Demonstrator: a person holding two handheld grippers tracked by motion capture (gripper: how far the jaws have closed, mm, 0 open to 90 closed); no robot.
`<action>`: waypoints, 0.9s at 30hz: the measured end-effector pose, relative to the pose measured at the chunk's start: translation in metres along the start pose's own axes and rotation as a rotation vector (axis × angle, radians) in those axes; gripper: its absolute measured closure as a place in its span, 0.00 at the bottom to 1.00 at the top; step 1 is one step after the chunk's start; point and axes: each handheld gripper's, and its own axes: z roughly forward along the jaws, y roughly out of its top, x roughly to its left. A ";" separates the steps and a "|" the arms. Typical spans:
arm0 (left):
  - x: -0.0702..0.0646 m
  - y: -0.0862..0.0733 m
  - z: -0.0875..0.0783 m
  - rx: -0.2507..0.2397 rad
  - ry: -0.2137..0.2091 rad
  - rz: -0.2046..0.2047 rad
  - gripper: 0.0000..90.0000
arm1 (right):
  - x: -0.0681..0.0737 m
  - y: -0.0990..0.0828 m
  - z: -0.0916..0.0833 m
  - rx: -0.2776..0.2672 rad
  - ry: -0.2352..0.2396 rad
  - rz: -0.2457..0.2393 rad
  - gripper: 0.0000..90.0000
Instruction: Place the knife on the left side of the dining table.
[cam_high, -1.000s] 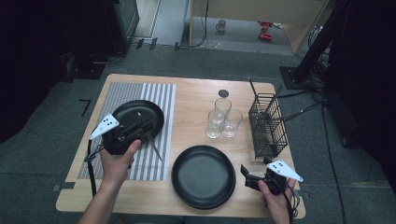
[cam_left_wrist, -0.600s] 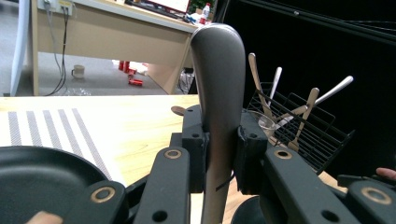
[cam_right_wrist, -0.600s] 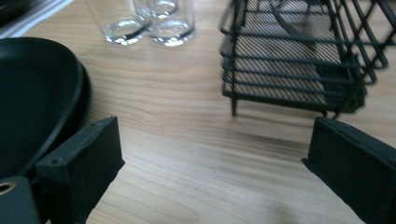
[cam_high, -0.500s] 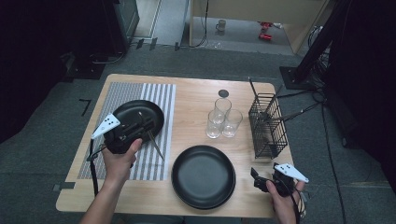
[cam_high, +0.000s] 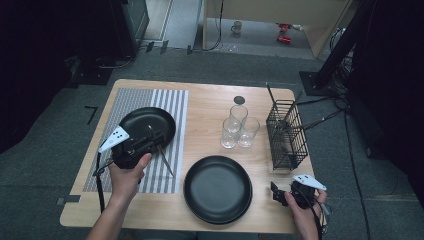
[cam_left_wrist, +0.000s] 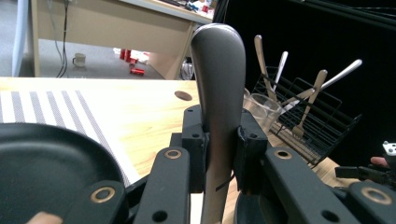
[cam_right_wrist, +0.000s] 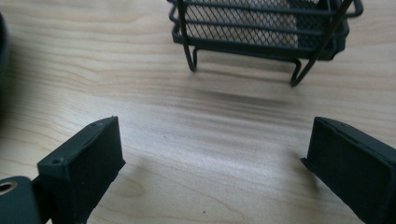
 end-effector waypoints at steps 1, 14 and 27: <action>0.002 -0.001 -0.001 -0.005 -0.003 -0.006 0.87 | 0.000 0.000 0.001 0.007 -0.005 0.001 0.04; 0.006 -0.002 -0.009 -0.001 0.010 -0.042 0.87 | 0.002 -0.001 0.002 0.043 -0.064 -0.019 0.05; 0.005 0.002 0.006 -0.023 -0.009 -0.047 0.87 | 0.002 -0.001 0.002 0.043 -0.063 -0.013 0.04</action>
